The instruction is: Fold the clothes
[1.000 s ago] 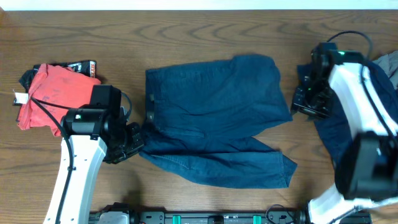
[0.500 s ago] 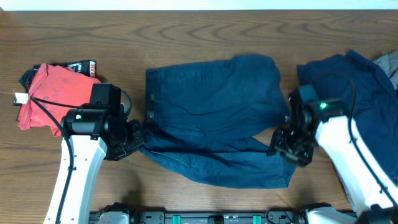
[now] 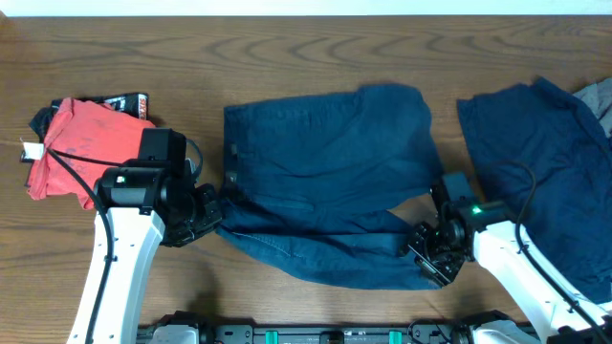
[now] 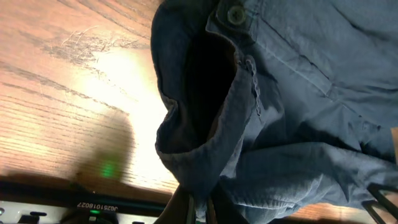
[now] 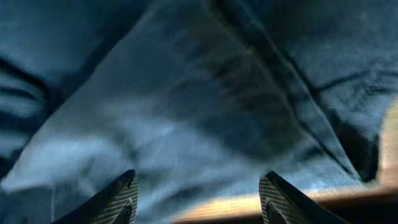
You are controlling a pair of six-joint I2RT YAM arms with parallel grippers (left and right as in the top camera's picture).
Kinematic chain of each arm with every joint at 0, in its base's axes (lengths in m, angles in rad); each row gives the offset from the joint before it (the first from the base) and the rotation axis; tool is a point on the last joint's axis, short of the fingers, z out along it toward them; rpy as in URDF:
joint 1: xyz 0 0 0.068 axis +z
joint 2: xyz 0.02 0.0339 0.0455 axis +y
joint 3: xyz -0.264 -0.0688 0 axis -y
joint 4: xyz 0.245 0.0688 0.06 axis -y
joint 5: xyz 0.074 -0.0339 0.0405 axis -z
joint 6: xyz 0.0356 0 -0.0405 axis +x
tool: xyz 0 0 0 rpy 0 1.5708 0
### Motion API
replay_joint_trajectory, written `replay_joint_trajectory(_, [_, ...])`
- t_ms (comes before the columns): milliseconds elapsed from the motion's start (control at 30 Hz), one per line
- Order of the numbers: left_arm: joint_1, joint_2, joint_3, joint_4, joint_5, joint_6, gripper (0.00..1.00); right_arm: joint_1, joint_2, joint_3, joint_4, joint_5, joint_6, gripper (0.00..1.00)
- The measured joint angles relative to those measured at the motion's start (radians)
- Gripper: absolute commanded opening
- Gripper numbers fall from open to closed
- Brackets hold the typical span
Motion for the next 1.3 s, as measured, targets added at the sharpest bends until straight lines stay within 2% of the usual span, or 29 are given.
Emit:
replay_joint_trajectory(133, [0.000,0.000,0.000,0.000,0.000,0.000,0.06,0.000,0.000,-0.034,0.068,-0.006,0.043,0.54])
replay_joint_trajectory(200, [0.000,0.000,0.000,0.000,0.000,0.000,0.06,0.000,0.000,-0.039,0.078,0.006,0.066,0.39])
replay_joint_trajectory(233, [0.000,0.000,0.000,0.000,0.000,0.000,0.06,0.000,0.000,-0.040,0.079,0.014,0.073,0.27])
replay_joint_trajectory(267, [0.000,0.000,0.000,0.000,0.000,0.000,0.06,0.000,0.000,-0.042,0.079,0.034,0.082,0.11])
replay_joint_trajectory(300, [0.000,0.000,0.000,0.000,0.000,0.000,0.06,0.000,0.000,-0.042,0.080,0.045,0.086,0.01])
replay_joint_trajectory(500, [0.000,0.000,0.000,-0.016,0.000,0.000,0.06,0.000,0.000,-0.044,0.138,0.127,0.100,0.01])
replay_joint_trajectory(600, [0.000,0.000,0.000,-0.033,0.000,0.000,0.06,-0.002,-0.010,-0.013,0.104,0.156,0.077,0.01])
replay_joint_trajectory(867, [0.000,-0.002,0.000,-0.032,0.000,0.000,0.06,-0.003,-0.103,0.344,-0.084,0.289,-0.092,0.01])
replay_joint_trajectory(967, [0.000,-0.008,0.002,0.031,0.000,0.000,0.06,-0.011,-0.109,0.485,-0.084,0.324,-0.183,0.01])
replay_joint_trajectory(1067, [0.000,-0.011,0.009,0.162,0.002,0.000,0.06,-0.023,-0.104,0.566,-0.046,0.365,-0.252,0.01])
replay_joint_trajectory(1300, [0.000,-0.008,0.018,0.475,-0.016,-0.019,0.06,-0.026,0.005,0.616,0.170,0.433,-0.357,0.01])
